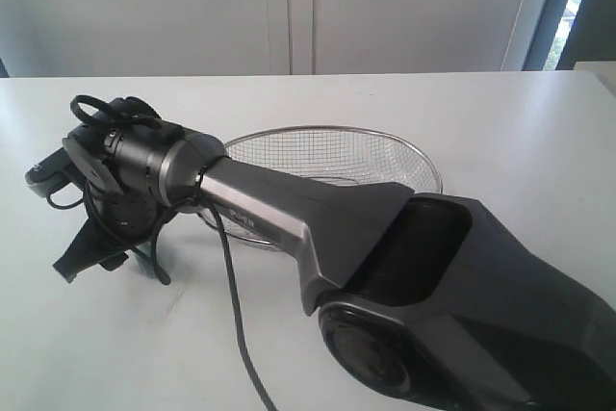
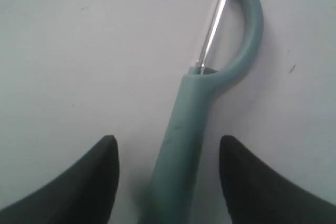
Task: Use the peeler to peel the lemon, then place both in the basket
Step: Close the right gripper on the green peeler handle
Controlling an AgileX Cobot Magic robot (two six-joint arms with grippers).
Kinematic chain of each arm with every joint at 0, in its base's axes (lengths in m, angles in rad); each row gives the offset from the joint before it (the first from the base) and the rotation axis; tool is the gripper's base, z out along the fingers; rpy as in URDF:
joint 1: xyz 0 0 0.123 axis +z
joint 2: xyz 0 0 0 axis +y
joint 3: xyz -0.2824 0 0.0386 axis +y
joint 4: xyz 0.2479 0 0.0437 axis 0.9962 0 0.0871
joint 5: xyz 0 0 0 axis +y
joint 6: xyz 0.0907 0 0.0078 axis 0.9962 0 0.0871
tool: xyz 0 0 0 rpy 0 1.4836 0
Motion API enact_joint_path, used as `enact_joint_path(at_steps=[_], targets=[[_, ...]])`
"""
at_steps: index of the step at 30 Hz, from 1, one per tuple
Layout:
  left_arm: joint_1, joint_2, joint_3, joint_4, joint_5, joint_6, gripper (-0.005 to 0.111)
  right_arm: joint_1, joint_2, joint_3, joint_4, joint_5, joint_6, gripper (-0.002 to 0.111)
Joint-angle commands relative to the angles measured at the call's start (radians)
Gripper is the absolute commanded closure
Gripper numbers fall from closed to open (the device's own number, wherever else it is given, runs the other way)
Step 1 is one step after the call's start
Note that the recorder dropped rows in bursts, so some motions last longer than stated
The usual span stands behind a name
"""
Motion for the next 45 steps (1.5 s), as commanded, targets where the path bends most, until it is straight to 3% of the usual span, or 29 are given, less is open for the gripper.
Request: enact_joint_path(at_steps=[1,8,15,25,27,32,45], targets=[[-0.006,-0.005,0.004,-0.014,-0.001,-0.003,0.107,-0.005,0.007,-0.004,-0.006,0.010,-0.014,0.055],[-0.006,-0.005,0.004,-0.014,-0.001,-0.003,0.107,-0.005,0.010,-0.004,-0.006,0.022,-0.014,0.056],[-0.006,-0.005,0.004,-0.014,-0.001,-0.003,0.107,-0.005,0.015,-0.004,-0.006,0.044,-0.014,0.066],[-0.006,-0.005,0.004,-0.014,-0.001,-0.003,0.107,-0.005,0.028,-0.004,0.000,0.069,-0.014,0.066],[-0.006,-0.005,0.004,-0.014,-0.001,-0.003,0.107,-0.005,0.028,-0.004,0.000,0.084,-0.012,0.070],[-0.006,-0.005,0.004,-0.014,-0.001,-0.003,0.107,-0.005,0.026,-0.004,-0.007,0.146,0.001,0.108],[-0.006,-0.005,0.004,-0.014,-0.001,-0.003,0.107,-0.005,-0.207,-0.004,-0.014,0.192,-0.001,0.108]])
